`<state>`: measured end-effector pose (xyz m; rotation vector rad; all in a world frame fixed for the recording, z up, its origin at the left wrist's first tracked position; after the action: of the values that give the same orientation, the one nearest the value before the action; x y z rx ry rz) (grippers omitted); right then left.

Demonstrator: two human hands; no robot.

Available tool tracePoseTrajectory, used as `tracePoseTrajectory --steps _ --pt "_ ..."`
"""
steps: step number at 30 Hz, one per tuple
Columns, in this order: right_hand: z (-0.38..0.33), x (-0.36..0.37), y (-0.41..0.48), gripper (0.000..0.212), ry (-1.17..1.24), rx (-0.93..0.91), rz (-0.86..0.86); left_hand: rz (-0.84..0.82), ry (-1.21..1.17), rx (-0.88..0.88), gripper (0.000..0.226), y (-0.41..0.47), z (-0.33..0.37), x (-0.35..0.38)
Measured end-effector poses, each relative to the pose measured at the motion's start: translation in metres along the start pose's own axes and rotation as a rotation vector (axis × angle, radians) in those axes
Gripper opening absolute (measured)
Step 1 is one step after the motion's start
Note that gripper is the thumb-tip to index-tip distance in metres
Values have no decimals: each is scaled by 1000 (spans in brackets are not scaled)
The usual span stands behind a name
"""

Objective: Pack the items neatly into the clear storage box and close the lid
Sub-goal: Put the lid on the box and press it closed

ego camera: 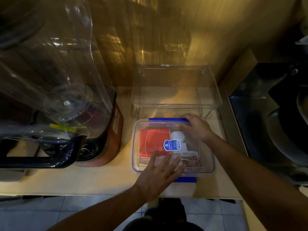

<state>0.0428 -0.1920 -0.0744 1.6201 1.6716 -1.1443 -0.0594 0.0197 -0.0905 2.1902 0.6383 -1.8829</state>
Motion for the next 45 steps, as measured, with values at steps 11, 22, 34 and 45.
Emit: tracePoseTrajectory --steps 11,22,34,45 --pt "3 4 3 50 -41 6 9 24 -182 169 69 8 -28 -21" --pt "-24 7 11 59 -140 -102 -170 85 -299 197 70 33 -29 -6" --pt "-31 11 10 44 -37 -208 -61 257 -292 268 54 30 -25 4" --pt "-11 20 -12 49 -213 -66 86 247 -557 -208 49 21 -43 1"
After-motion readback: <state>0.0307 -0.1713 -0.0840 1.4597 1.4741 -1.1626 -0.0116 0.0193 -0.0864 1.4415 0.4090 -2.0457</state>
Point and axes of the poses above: each hand's wrist, its own y-axis towards the middle knuckle, its own x-axis out of the palm, z = x × y, the point moved 1 cm from there along y, towards the middle knuckle, and after that the axes turned 4 degrees about x, right-handed, at the moved point
